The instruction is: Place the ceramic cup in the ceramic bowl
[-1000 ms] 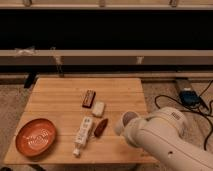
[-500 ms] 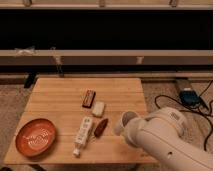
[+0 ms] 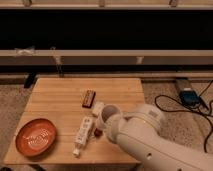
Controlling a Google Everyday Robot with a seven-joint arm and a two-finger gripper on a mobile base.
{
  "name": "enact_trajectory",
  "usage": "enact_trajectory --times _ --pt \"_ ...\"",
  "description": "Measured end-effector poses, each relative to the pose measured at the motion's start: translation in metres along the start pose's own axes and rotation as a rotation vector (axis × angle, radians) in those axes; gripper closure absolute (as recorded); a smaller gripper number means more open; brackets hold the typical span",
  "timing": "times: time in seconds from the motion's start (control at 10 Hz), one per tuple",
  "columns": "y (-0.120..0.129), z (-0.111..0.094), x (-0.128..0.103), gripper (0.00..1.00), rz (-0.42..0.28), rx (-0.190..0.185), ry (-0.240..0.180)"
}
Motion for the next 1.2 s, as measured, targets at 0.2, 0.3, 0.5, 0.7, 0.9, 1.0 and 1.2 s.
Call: enact_trajectory --times 0.2,0.3,0.5,0.7,0.9,1.0,1.2 --pt "-0.011 0.004 0.045 1.00 -0.128 0.005 0.024" --pt "-0.017 0.003 0.058 1.00 -0.169 0.006 0.027" --pt "-0.034 0.002 0.089 1.00 -0.269 0.012 0.030" --pt "-0.049 0.002 0.117 1.00 -0.355 0.024 0.028" --pt "-0.056 0.009 0.146 1.00 -0.409 0.061 0.015" --pt "-0.057 0.016 0.159 1.00 -0.405 0.095 -0.011" --pt "-0.061 0.022 0.178 1.00 -0.374 0.140 -0.066"
